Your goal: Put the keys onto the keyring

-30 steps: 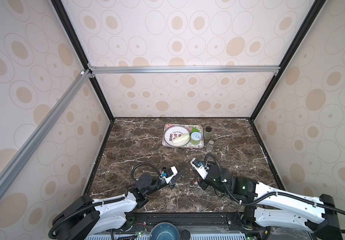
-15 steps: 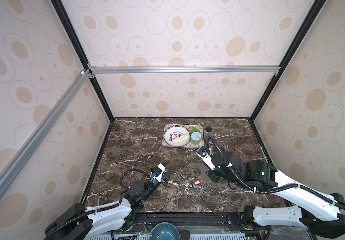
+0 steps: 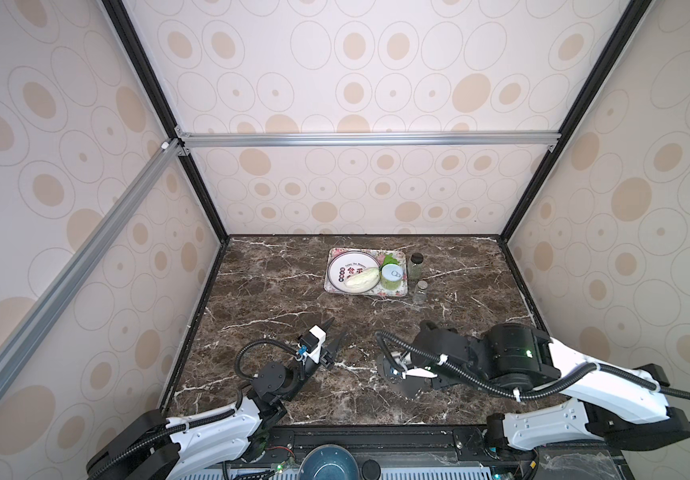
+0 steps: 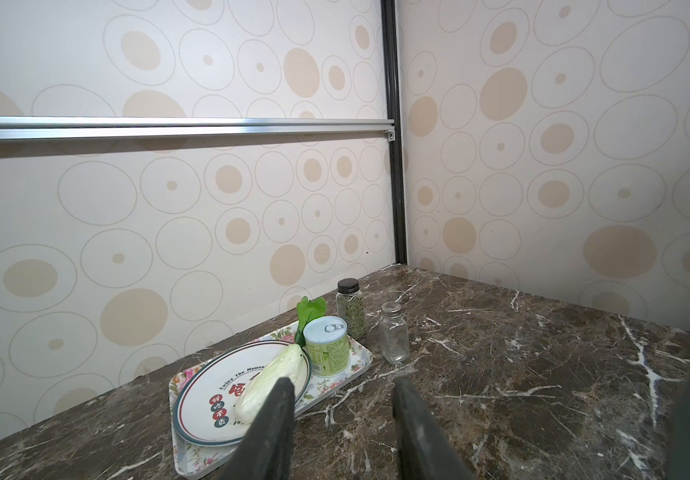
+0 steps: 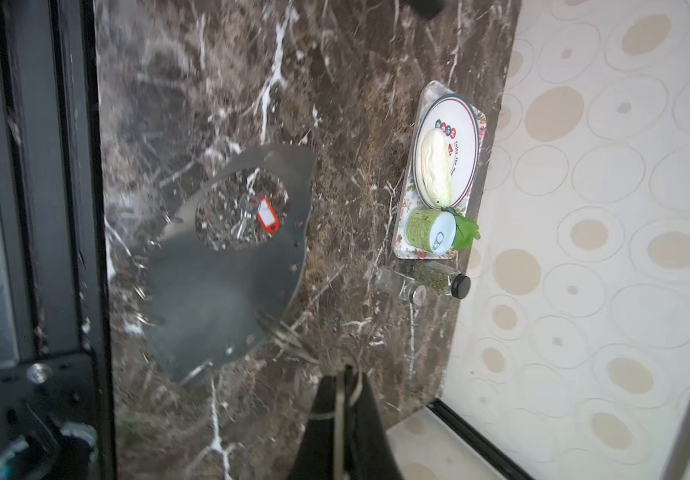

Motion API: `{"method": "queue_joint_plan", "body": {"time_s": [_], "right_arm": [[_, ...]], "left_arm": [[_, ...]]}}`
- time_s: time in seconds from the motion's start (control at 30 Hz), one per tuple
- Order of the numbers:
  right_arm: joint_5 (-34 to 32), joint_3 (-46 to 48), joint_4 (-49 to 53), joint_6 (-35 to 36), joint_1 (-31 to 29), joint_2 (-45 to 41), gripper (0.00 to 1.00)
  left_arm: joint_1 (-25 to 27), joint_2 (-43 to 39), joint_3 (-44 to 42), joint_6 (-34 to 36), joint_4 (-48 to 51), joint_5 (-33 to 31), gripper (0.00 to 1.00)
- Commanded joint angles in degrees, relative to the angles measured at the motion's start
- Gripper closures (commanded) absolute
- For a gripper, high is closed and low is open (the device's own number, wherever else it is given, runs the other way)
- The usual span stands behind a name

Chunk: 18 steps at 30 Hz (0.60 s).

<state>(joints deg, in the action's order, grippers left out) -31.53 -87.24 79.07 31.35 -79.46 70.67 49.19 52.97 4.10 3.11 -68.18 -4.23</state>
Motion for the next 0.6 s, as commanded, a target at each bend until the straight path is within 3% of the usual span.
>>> {"method": "queue_joint_plan", "body": {"time_s": [0.0, 0.2, 0.33, 0.57], "right_arm": [[-10.14, 0.74, 6.74, 6.91, -1.96, 2.24, 1.0], [-27.06, 6.22, 7.79, 12.05, -3.43, 3.86, 1.0], [-31.13, 7.83, 6.08, 13.62, -3.42, 3.18, 1.0], [-30.19, 10.13, 4.03, 14.2, -3.44, 1.54, 1.0]], "left_arm": [[-0.08, -0.94, -0.04, -0.13, -0.64, -1.07, 0.61], [-0.06, -0.82, 0.04, -0.13, -0.55, -1.13, 0.61], [-0.09, -0.92, 0.08, -0.13, -0.37, -1.79, 0.61], [-0.06, -0.95, -0.06, -0.13, -0.37, -1.75, 0.61]]}}
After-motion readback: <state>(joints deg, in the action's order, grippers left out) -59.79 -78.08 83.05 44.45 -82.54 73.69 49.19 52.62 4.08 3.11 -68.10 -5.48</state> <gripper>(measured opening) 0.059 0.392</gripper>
